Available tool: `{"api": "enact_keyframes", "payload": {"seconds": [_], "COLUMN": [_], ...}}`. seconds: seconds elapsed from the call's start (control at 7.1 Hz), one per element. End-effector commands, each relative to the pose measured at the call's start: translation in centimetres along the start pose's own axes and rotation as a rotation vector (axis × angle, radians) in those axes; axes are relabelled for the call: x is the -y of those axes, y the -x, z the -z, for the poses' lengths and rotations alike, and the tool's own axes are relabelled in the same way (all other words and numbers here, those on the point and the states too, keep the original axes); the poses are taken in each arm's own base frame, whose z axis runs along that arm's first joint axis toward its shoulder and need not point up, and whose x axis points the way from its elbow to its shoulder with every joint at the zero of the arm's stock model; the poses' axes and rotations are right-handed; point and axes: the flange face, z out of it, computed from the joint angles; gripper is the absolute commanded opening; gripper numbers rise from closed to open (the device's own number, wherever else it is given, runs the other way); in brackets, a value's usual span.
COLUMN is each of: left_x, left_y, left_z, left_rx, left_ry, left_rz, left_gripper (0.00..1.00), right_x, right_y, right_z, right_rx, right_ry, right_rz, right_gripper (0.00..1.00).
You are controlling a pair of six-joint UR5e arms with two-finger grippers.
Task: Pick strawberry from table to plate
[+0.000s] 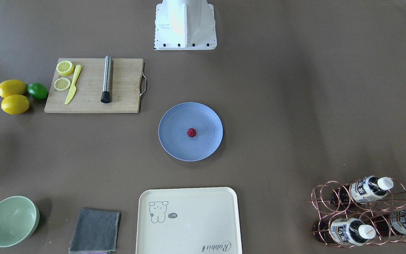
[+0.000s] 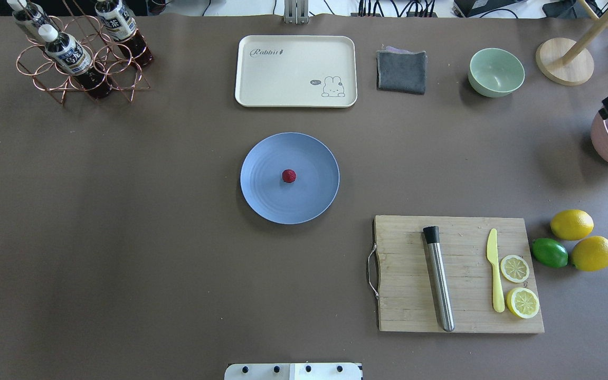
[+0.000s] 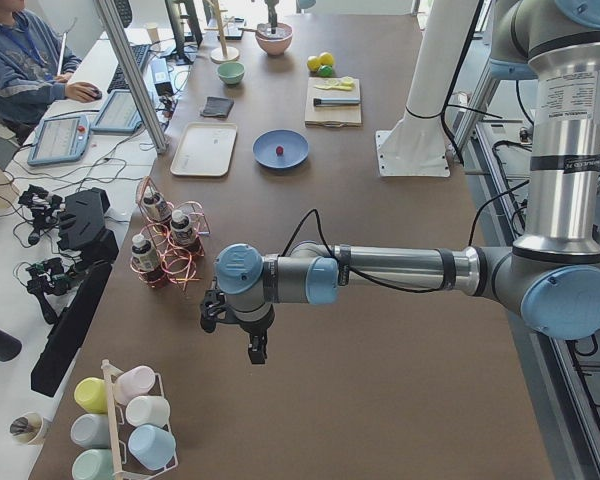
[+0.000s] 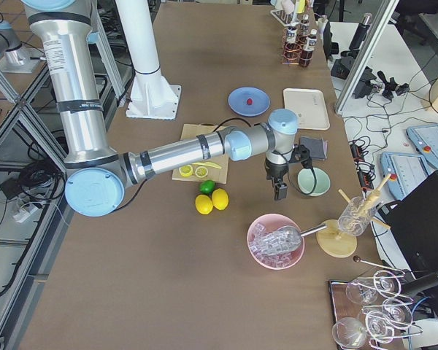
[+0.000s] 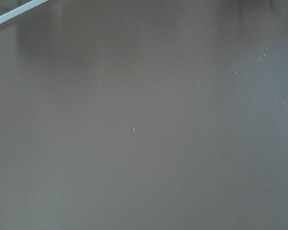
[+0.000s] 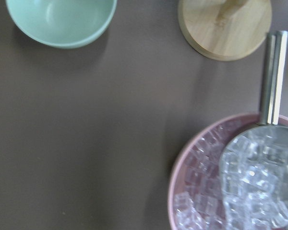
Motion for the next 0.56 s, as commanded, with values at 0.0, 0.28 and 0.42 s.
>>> {"api": "enact_keyframes", "payload": {"seconds": [0.0, 0.28, 0.42], "left_x": [0.1, 0.1, 0.1], "left_y": [-0.1, -0.2, -0.3], "left_z": [0.1, 0.2, 0.2], "left_rx": [-0.002, -0.006, -0.006], "left_ry": [-0.001, -0.005, -0.007], "left_rz": [-0.002, -0.006, -0.007], "left_gripper": [1.0, 1.0, 1.0], "right_x": [-6.3, -11.2, -12.1], "right_y": [-12.4, -16.8, -17.3], "right_z": [-0.2, -1.7, -2.3], "right_rx": [0.048, 0.038, 0.038], "right_ry": [0.017, 0.049, 0.062], "right_rz": [0.03, -0.029, -0.052], "right_gripper": [1.0, 1.0, 1.0]}}
